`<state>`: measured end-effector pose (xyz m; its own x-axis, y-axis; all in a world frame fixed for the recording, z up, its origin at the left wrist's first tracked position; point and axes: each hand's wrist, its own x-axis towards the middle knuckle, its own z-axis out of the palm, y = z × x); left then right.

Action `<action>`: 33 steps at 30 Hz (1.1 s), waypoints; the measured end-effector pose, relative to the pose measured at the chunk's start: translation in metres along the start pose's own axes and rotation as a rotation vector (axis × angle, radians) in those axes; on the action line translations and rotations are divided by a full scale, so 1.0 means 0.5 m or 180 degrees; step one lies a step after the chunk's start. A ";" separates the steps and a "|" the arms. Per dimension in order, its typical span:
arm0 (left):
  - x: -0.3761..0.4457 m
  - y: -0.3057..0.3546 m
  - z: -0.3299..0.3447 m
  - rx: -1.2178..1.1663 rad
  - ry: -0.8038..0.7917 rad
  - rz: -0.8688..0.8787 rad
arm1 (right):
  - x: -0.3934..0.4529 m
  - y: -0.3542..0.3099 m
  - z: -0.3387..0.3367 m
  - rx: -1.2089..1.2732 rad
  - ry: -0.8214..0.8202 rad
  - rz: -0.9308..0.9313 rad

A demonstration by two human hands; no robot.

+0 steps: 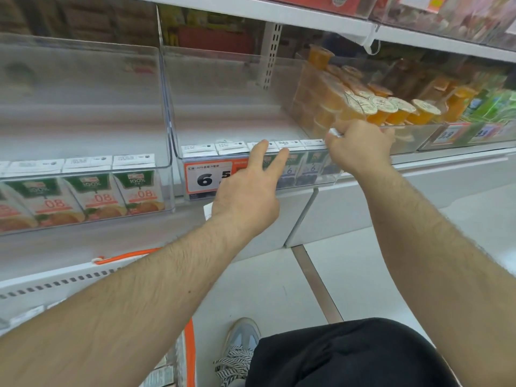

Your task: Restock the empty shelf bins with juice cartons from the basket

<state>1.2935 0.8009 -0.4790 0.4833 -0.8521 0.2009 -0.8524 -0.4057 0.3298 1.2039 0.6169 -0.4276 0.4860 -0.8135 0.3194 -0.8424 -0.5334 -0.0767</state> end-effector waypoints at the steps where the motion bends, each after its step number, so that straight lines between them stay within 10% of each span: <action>1: 0.000 0.000 0.000 -0.0008 -0.0007 -0.0003 | 0.005 -0.003 -0.001 -0.0059 -0.0146 -0.0008; 13: 0.000 0.000 -0.003 -0.0015 0.0010 0.0002 | 0.021 -0.025 0.016 -0.0090 -0.0744 0.0268; 24: -0.054 -0.040 -0.019 -0.0542 0.0645 0.0008 | 0.019 -0.102 -0.035 -0.0161 -0.0551 -0.0718; 27: -0.090 -0.083 -0.016 -0.0603 0.1207 -0.0208 | 0.016 -0.201 -0.058 0.0991 -0.1532 -0.1150; 33: -0.085 -0.107 -0.015 -0.1016 0.0155 -0.0619 | -0.019 -0.356 -0.055 0.0529 -0.2867 -0.1377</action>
<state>1.3201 0.8615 -0.4985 0.6455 -0.7494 0.1474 -0.6424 -0.4283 0.6356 1.3428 0.7261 -0.3909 0.7944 -0.3782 -0.4752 -0.5426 -0.7935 -0.2755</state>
